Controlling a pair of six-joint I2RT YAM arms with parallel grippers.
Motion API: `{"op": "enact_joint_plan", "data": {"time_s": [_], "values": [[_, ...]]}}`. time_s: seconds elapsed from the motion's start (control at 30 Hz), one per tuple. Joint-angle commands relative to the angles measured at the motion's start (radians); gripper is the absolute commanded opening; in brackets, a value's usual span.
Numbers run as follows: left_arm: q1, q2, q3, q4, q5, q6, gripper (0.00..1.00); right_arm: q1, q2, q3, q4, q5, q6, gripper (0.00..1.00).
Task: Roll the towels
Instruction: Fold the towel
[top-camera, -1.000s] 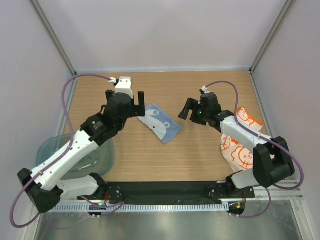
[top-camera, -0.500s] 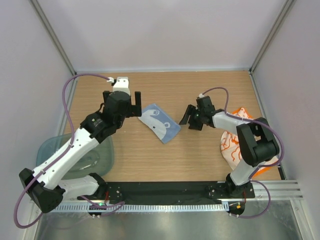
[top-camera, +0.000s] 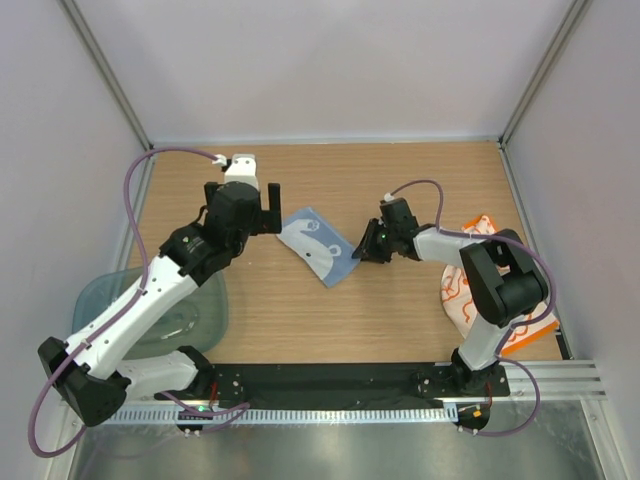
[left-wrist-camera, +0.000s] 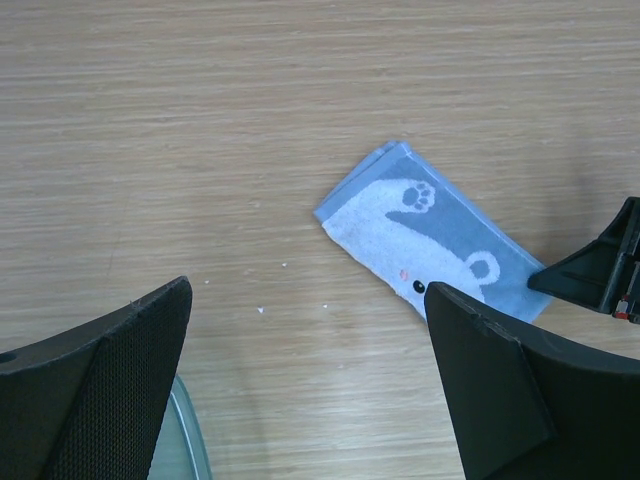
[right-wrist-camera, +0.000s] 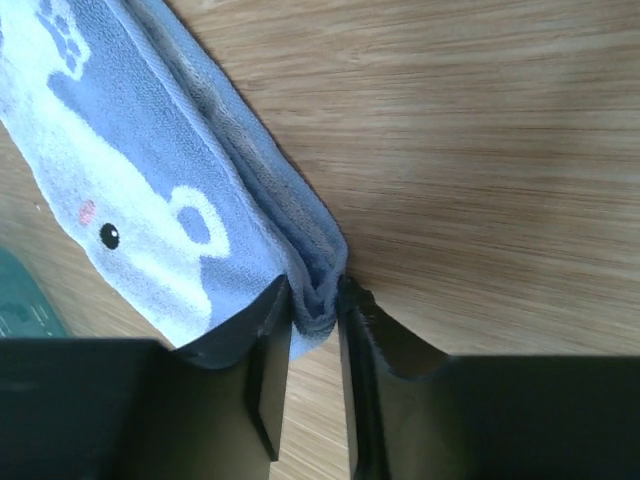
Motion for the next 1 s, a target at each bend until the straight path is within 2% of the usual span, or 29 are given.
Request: {"op": "enact_joint_plan", "data": {"time_s": [0.0,0.1,0.27,0.4,0.47,0.53,0.6,0.7,0.8,0.83,0.87,0.9,0.93,0.97], "values": [[0.006,-0.015,0.026,0.007,-0.004,-0.015,1.0,0.002,0.005,-0.016,0.042,0.004,0.011,0.27],[0.006,-0.005,0.025,0.007,-0.001,-0.003,1.0,0.004,-0.012,-0.036,0.04,0.006,0.014,0.13],[0.002,0.062,0.054,-0.038,0.099,0.007,0.94,0.016,-0.084,-0.084,-0.016,0.038,0.004,0.01],[-0.063,0.162,0.134,-0.164,0.111,-0.067,0.89,0.017,-0.171,-0.108,-0.107,0.064,-0.024,0.01],[-0.121,0.189,0.138,-0.177,0.114,-0.105,0.88,0.016,-0.22,-0.128,-0.156,0.069,-0.019,0.01],[-0.167,0.196,0.106,-0.148,0.119,-0.171,0.88,0.019,-0.28,-0.159,-0.204,0.085,-0.006,0.01],[-0.17,0.202,0.024,-0.077,0.183,-0.219,0.87,0.036,-0.324,-0.189,-0.23,0.108,0.034,0.01],[-0.178,0.229,-0.067,-0.003,0.254,-0.294,0.79,0.079,-0.389,-0.258,-0.233,0.118,0.115,0.01],[-0.218,0.252,-0.116,0.026,0.251,-0.322,0.71,0.178,-0.438,-0.32,-0.216,0.147,0.2,0.01],[-0.233,0.254,-0.121,0.029,0.246,-0.325,0.67,0.222,-0.446,-0.349,-0.198,0.15,0.22,0.04],[-0.257,0.259,-0.125,0.032,0.24,-0.329,0.66,0.238,-0.459,-0.361,-0.188,0.151,0.237,0.15],[-0.274,0.26,-0.131,0.035,0.237,-0.329,0.64,0.255,-0.469,-0.372,-0.181,0.155,0.249,0.21],[-0.288,0.262,-0.138,0.037,0.222,-0.328,0.63,0.279,-0.475,-0.389,-0.178,0.168,0.264,0.42],[-0.302,0.262,-0.142,0.035,0.21,-0.326,0.62,0.29,-0.484,-0.389,-0.185,0.182,0.264,0.51]]}}
